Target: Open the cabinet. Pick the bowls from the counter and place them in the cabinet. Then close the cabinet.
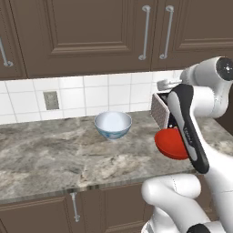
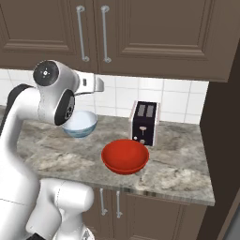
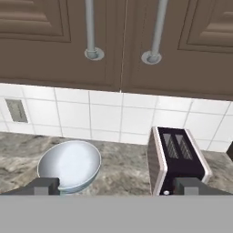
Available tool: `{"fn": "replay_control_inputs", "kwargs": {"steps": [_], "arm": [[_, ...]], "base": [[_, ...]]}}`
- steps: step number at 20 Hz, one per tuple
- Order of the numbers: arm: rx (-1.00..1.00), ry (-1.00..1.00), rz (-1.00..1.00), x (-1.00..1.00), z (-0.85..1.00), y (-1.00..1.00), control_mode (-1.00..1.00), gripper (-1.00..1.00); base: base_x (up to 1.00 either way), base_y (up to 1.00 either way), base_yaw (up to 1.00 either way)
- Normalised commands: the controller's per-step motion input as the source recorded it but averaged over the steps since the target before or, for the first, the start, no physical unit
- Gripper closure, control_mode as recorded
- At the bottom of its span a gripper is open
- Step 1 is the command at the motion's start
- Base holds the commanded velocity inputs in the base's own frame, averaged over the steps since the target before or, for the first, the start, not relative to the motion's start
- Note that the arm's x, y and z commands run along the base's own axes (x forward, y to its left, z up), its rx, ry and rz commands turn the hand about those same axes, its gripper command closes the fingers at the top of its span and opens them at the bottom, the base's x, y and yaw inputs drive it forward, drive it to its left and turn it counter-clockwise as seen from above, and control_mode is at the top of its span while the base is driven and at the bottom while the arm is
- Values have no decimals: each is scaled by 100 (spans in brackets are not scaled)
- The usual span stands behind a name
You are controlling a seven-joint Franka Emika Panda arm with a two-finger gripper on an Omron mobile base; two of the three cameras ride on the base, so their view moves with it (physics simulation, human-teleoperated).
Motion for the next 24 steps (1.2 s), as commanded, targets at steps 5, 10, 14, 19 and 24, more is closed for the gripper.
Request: {"fn": "replay_control_inputs", "kwargs": {"steps": [5, 10, 14, 19, 24], "arm": [[0, 0, -1, 4, 62, -21, -100, -100], [0, 0, -6, 2, 37, -1, -100, -100], [0, 0, -1, 12, 18, 0, -100, -100], [0, -1, 0, 20, 1, -3, -100, -100], [0, -1, 0, 34, 0, -8, -100, -100]], "base": [[0, 0, 0], [0, 0, 0], [0, 0, 0], [0, 0, 0], [0, 0, 0]]}}
